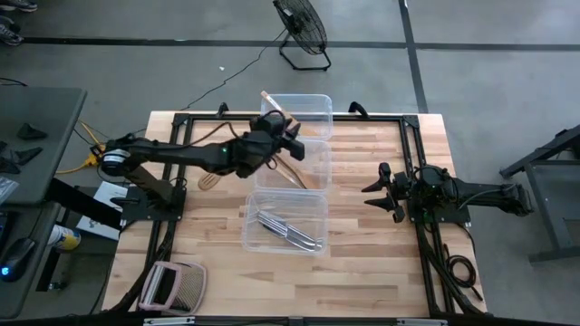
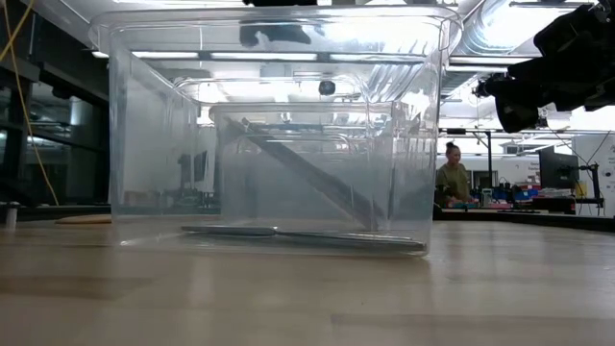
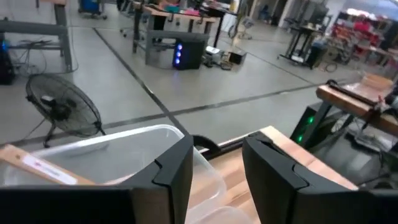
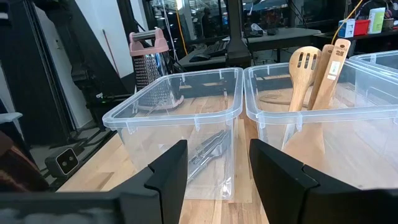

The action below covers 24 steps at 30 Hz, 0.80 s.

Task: Pick & Place Kitchen Items
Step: Put the brown spatula into the middle transparent bin

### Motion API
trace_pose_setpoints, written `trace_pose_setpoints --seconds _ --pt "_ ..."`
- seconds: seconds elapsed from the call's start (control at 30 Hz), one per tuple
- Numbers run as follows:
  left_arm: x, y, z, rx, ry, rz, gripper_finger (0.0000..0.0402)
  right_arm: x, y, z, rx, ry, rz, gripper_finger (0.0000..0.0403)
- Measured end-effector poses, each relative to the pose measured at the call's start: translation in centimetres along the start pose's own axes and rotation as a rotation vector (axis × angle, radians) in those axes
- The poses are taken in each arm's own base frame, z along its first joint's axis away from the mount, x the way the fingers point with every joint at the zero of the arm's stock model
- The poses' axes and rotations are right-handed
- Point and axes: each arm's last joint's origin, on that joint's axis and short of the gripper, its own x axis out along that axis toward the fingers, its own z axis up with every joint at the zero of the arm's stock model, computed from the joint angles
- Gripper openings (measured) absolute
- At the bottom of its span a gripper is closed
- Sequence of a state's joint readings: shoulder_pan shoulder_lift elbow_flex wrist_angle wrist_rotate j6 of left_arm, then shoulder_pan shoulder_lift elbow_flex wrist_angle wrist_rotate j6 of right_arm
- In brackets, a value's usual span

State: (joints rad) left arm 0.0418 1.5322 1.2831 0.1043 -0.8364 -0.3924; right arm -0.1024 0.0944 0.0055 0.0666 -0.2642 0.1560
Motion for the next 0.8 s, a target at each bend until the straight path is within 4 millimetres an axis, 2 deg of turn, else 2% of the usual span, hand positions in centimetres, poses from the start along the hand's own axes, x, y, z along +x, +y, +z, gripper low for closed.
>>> trace_pose_setpoints --seconds 0.3,0.47,0.8 --pt "0.4 2.5 2.5 0.223 0.074 -0.185 0.0138 0.0 0.0 0.0 0.000 0.001 0.000 0.0165" --pt "1.2 5.3 3.7 0.323 0.139 -0.219 0.0139 0.0 0.0 0.0 0.000 0.001 -0.001 0.0165" --pt "1.8 10.7 6.2 0.412 0.210 -0.203 0.0138 0.0 0.0 0.0 0.000 0.002 0.000 0.0165"
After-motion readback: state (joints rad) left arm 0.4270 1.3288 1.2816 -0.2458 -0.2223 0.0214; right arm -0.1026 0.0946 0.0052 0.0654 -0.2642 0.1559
